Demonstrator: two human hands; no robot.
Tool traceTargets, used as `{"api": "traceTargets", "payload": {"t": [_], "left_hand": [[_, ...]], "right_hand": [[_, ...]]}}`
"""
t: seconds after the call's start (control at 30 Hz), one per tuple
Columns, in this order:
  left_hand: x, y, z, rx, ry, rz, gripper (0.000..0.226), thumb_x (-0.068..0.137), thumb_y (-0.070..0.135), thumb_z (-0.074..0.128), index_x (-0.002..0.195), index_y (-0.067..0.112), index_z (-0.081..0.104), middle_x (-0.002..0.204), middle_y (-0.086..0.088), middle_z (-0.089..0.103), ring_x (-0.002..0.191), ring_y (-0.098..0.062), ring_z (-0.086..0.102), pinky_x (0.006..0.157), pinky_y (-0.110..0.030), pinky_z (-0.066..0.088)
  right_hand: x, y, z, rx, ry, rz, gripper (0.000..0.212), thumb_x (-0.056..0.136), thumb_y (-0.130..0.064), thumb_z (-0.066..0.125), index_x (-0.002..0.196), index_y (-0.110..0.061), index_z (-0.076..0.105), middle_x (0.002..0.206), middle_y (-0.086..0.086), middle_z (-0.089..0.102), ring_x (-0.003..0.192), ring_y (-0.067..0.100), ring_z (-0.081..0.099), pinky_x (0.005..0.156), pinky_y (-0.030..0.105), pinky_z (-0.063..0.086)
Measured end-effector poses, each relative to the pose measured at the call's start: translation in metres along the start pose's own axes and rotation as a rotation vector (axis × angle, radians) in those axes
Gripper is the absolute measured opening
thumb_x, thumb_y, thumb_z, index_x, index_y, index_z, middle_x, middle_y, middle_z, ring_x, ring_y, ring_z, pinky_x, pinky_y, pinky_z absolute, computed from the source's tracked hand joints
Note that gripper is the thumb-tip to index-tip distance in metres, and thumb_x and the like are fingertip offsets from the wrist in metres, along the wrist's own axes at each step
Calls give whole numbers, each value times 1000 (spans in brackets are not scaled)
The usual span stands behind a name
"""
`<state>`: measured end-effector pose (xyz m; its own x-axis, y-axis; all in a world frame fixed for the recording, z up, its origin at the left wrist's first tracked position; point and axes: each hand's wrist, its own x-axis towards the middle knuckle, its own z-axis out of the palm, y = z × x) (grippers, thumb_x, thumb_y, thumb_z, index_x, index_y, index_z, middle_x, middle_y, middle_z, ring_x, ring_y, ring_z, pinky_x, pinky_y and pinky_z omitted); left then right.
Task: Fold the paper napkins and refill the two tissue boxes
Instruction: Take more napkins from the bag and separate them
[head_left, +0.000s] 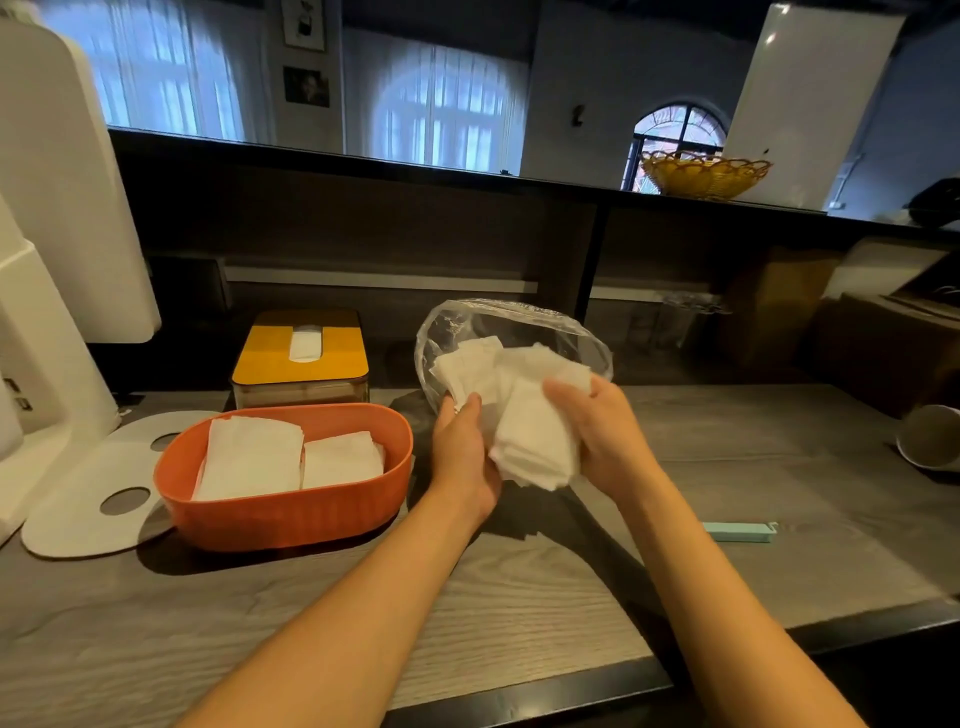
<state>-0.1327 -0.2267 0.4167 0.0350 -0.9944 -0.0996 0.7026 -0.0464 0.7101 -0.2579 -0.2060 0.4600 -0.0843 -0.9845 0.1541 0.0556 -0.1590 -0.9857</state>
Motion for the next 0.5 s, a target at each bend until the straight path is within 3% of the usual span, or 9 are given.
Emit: {"api": "traceTargets", "payload": {"t": [0.13, 0.23, 0.3, 0.37, 0.43, 0.5], "left_hand": [[-3, 2, -1, -109, -133, -126, 51, 102, 52, 41, 136, 19, 59, 125, -17, 69, 115, -36, 66, 94, -51, 53], [-8, -4, 2, 66, -198, -38, 36, 100, 25, 58, 135, 18, 55, 121, -16, 69, 111, -32, 68, 90, -46, 57], [-10, -8, 4, 180, -199, 14, 38, 97, 6, 59, 133, 19, 55, 115, -12, 71, 104, -27, 71, 84, -40, 59], [-10, -8, 3, 227, -211, 13, 42, 96, 0, 57, 134, 19, 54, 114, -11, 71, 102, -26, 70, 80, -39, 60], [-10, -3, 2, 247, -254, -18, 45, 96, -2, 55, 136, 19, 53, 120, -13, 69, 107, -30, 68, 83, -42, 59], [-10, 0, 1, 310, -299, -48, 48, 95, -4, 54, 136, 20, 51, 123, -14, 67, 109, -33, 66, 88, -46, 57]], "right_hand": [[3, 17, 16, -236, 37, -42, 18, 96, -13, 60, 113, -16, 64, 100, 9, 71, 93, 28, 70, 78, 43, 59], [4, 26, 18, -190, 24, -66, 17, 99, -11, 55, 112, -14, 66, 103, 11, 73, 97, 27, 71, 85, 47, 59], [2, 24, 18, -130, 11, -51, 22, 99, -11, 53, 117, -14, 66, 109, 11, 72, 101, 26, 70, 90, 48, 57], [5, 18, 15, -117, 39, -45, 24, 99, -13, 53, 120, -16, 64, 116, 8, 67, 105, 23, 66, 92, 46, 57], [7, 10, 9, -62, 100, -31, 32, 97, -28, 58, 128, -17, 59, 123, 2, 60, 111, 18, 60, 95, 41, 54], [10, 7, -1, 14, 110, 30, 52, 88, -46, 64, 132, -19, 58, 126, 5, 61, 114, 24, 61, 97, 45, 54]]}}
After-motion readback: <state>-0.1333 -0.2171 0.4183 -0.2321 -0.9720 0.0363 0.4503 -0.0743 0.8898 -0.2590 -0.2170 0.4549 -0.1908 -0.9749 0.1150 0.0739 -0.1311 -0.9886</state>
